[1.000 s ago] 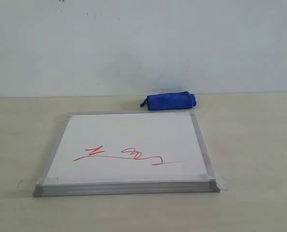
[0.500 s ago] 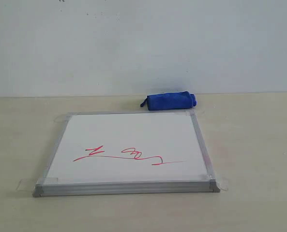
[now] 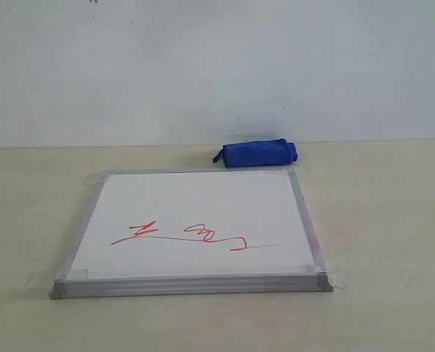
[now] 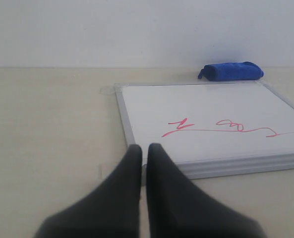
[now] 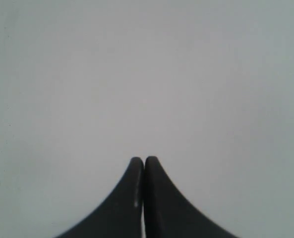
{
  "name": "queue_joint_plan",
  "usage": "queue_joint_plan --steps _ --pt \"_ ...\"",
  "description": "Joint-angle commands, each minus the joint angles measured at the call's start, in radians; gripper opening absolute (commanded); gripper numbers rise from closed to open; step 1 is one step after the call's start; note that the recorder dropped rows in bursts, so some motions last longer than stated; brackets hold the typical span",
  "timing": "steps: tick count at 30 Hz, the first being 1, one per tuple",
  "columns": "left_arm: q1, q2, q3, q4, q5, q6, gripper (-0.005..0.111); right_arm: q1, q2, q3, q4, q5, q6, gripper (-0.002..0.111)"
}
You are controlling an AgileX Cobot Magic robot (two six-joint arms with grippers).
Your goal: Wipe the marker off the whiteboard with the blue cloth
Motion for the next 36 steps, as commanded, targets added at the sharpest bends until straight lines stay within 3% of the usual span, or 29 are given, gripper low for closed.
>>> queue_joint_plan --steps 1,9,16,20,31,36 --pt "0.001 -0.003 0.004 -0.001 -0.003 0.005 0.004 -0.005 0.009 -0.005 0.0 0.02 0.008 0.0" --pt "0.001 -0.003 0.004 -0.001 -0.003 0.005 0.004 -0.005 0.12 -0.005 0.0 0.186 0.001 0.0" --pt "0.001 -0.003 0.004 -0.001 -0.003 0.005 0.004 -0.005 0.371 -0.038 0.0 0.139 -0.038 0.0" --pt "0.001 -0.003 0.004 -0.001 -0.003 0.005 0.004 -0.005 0.559 -0.159 0.0 0.132 -0.079 0.0" --pt "0.001 -0.003 0.004 -0.001 -0.003 0.005 0.004 0.138 1.043 -0.555 0.016 0.253 -0.506 0.0" --pt "0.001 -0.003 0.004 -0.001 -0.003 0.005 0.004 0.181 1.247 -0.705 0.054 0.451 -0.847 0.0"
